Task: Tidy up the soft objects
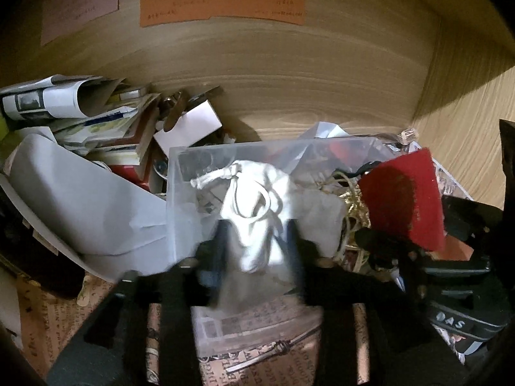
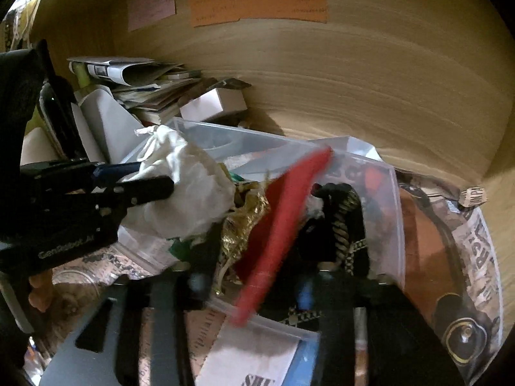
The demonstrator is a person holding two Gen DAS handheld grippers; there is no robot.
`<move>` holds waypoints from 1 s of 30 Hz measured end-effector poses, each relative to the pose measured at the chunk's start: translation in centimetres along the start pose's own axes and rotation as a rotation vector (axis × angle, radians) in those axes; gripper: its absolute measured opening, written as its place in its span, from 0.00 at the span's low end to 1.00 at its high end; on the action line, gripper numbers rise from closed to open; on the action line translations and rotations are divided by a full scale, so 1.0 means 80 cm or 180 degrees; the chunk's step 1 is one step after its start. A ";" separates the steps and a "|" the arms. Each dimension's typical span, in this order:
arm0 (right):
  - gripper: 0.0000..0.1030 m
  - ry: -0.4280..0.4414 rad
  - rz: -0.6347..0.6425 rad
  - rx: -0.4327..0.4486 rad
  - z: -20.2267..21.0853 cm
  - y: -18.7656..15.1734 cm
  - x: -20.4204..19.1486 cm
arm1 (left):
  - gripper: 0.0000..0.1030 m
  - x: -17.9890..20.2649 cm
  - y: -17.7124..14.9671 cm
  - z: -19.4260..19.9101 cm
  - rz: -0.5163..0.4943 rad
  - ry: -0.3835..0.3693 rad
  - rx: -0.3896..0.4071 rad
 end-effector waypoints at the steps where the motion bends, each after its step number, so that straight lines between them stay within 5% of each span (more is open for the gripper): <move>1: 0.58 -0.0035 0.0015 0.0024 0.003 0.001 0.001 | 0.58 0.000 0.001 0.002 0.0025 -0.0011 0.0009; 7: 0.76 -0.0209 0.0086 0.0184 0.028 0.014 0.011 | 0.59 -0.002 0.009 0.021 0.0046 0.0004 0.0133; 23: 0.76 -0.0176 0.0021 0.1107 0.158 0.092 0.000 | 0.63 0.003 0.068 0.181 0.0050 0.0121 0.1194; 30: 0.84 -0.0096 0.0012 0.1517 0.217 0.112 -0.019 | 0.80 0.006 0.078 0.240 0.0076 0.0131 0.1548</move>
Point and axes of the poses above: each gripper's, at about its wrist camera, not at the fingertips, and z roughly against the way its jaws point, x to its right, y to its top, the point moved 10 cm from there along -z, roughly the way its jaws point, and after that the axes turned 8 degrees about x, right-handed, at the moved point
